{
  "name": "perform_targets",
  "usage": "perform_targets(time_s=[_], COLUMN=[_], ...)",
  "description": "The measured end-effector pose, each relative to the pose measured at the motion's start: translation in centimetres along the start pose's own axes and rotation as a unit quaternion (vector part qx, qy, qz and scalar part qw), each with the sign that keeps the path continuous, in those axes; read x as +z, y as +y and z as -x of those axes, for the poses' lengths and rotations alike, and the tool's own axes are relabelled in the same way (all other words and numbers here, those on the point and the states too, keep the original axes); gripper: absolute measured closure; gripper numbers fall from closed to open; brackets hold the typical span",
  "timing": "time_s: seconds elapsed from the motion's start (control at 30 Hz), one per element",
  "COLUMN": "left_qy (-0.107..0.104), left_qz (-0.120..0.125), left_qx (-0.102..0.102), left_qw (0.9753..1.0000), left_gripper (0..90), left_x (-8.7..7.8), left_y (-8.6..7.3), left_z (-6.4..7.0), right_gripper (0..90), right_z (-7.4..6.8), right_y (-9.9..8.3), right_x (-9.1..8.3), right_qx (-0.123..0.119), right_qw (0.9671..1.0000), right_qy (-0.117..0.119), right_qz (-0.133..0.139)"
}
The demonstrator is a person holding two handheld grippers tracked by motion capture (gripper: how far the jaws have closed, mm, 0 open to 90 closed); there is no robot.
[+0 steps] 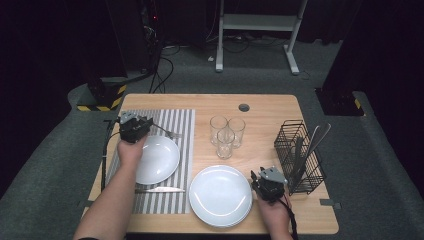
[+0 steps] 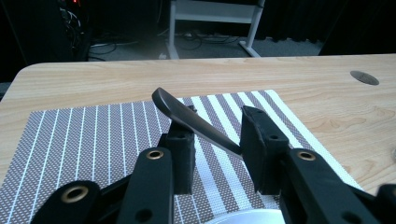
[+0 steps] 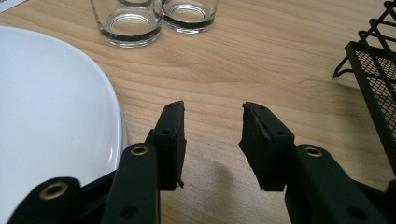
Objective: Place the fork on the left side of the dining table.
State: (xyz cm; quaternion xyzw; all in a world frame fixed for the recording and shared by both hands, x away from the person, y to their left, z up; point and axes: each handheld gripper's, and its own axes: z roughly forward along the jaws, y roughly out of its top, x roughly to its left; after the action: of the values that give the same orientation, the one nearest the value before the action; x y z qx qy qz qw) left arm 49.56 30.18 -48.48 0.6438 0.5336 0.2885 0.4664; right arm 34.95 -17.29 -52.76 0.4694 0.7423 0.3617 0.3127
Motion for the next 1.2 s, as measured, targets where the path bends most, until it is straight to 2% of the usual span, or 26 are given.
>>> perform_targets(time_s=[0.5,1.2], left_qy=[-0.014,-0.014], left_qz=[0.003,0.005], left_qx=[0.005,-0.014], left_qw=[0.9999,0.9998], left_gripper=[63.9,60.1], left_x=[0.0,-0.2], left_y=[-0.4,-1.5], left_z=[-0.5,-1.4], right_gripper=[59.6,59.6], right_z=[-0.2,-0.3], right_y=[0.0,0.1], right_x=[0.1,0.1], right_qx=[-0.009,-0.015], right_qw=[1.0000,0.9999], right_qy=[-0.004,-0.005], right_qz=[-0.004,-0.006])
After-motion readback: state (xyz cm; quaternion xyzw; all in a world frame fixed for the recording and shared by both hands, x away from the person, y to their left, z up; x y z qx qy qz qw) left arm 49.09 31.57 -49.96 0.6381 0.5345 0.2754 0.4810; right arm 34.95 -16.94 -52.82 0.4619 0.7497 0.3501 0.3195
